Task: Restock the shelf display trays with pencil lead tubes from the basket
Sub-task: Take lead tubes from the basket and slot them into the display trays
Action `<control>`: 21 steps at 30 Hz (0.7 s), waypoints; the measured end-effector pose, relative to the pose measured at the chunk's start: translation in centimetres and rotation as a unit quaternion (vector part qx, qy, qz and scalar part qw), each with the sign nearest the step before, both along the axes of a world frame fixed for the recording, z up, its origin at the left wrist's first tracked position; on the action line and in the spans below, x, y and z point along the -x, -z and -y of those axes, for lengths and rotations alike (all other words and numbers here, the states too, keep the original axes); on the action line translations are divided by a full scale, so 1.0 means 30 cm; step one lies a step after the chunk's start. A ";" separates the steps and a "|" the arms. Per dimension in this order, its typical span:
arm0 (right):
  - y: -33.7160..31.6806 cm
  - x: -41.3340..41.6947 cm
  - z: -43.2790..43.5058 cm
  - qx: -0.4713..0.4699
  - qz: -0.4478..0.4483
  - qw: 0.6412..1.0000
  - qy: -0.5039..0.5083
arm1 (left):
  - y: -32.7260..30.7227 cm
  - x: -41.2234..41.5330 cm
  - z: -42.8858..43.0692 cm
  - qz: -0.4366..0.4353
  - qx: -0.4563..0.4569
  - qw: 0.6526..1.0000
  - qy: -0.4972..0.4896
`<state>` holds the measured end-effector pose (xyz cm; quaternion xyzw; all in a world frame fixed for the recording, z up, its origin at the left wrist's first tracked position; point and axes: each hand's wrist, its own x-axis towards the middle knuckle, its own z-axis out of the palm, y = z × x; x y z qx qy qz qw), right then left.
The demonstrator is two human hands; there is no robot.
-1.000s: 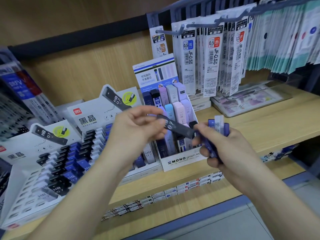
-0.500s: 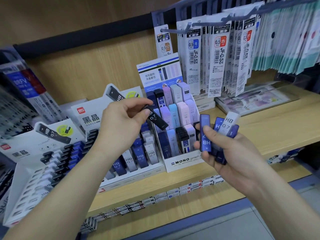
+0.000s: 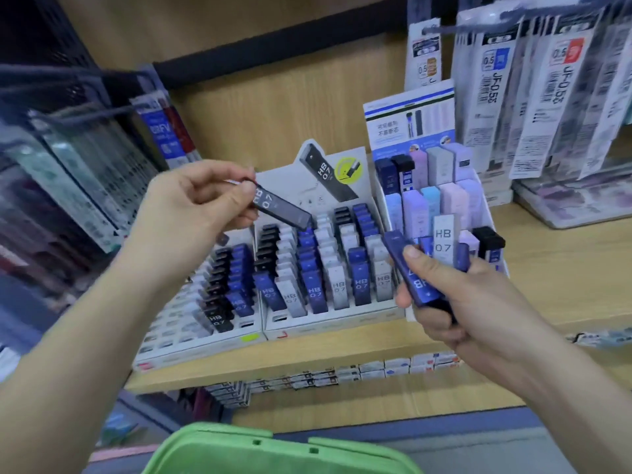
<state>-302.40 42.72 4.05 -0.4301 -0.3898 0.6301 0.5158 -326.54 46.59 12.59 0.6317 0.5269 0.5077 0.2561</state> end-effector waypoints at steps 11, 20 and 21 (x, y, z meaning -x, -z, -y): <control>0.057 0.312 0.037 -0.015 0.149 0.977 -0.150 | 0.081 0.438 0.022 -0.271 -0.027 0.939 -0.212; 0.057 0.439 0.049 -0.020 0.178 0.975 -0.128 | 0.267 0.482 -0.038 -0.317 0.026 0.933 -0.169; 0.056 0.451 0.047 -0.015 0.175 0.977 -0.123 | 0.275 0.484 -0.038 -0.315 0.029 0.935 -0.159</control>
